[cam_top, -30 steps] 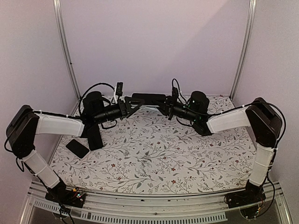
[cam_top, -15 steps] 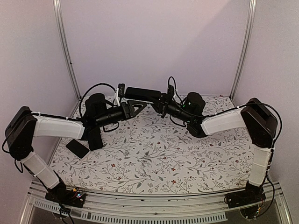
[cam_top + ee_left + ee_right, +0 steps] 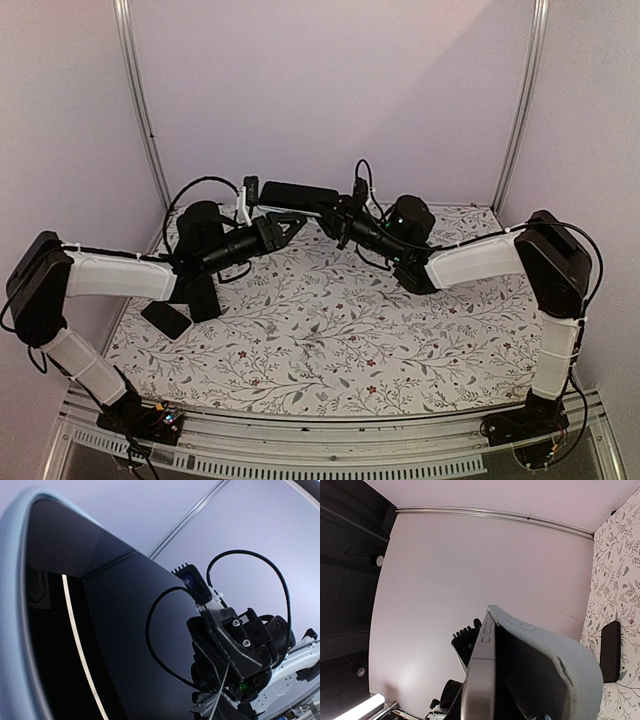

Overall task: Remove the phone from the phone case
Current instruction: Remove the phone case from the phone, then place the phone case at the center of the board.

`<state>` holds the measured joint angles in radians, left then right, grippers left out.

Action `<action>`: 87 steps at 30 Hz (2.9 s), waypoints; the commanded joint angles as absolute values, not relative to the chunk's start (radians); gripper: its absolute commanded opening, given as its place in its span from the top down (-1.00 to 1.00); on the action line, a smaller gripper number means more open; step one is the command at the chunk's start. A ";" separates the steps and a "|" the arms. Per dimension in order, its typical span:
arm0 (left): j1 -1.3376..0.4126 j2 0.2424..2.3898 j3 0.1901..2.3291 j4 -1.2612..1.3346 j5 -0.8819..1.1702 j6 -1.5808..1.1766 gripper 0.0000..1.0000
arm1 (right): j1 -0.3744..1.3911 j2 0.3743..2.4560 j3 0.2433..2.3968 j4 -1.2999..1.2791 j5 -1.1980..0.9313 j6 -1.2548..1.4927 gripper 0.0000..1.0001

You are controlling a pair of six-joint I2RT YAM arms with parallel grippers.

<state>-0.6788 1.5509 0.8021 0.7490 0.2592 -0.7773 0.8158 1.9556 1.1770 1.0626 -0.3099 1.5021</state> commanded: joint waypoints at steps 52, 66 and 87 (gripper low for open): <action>-0.428 1.651 0.866 0.432 0.496 -0.901 1.00 | 0.561 1.493 0.565 0.995 -0.378 1.301 0.78; -0.295 1.987 1.117 0.402 0.656 -0.981 1.00 | 0.448 1.442 0.432 0.974 -0.465 1.260 0.78; -0.266 2.158 1.322 0.143 0.585 -0.858 0.36 | 0.404 1.522 0.520 0.795 -0.501 1.156 0.78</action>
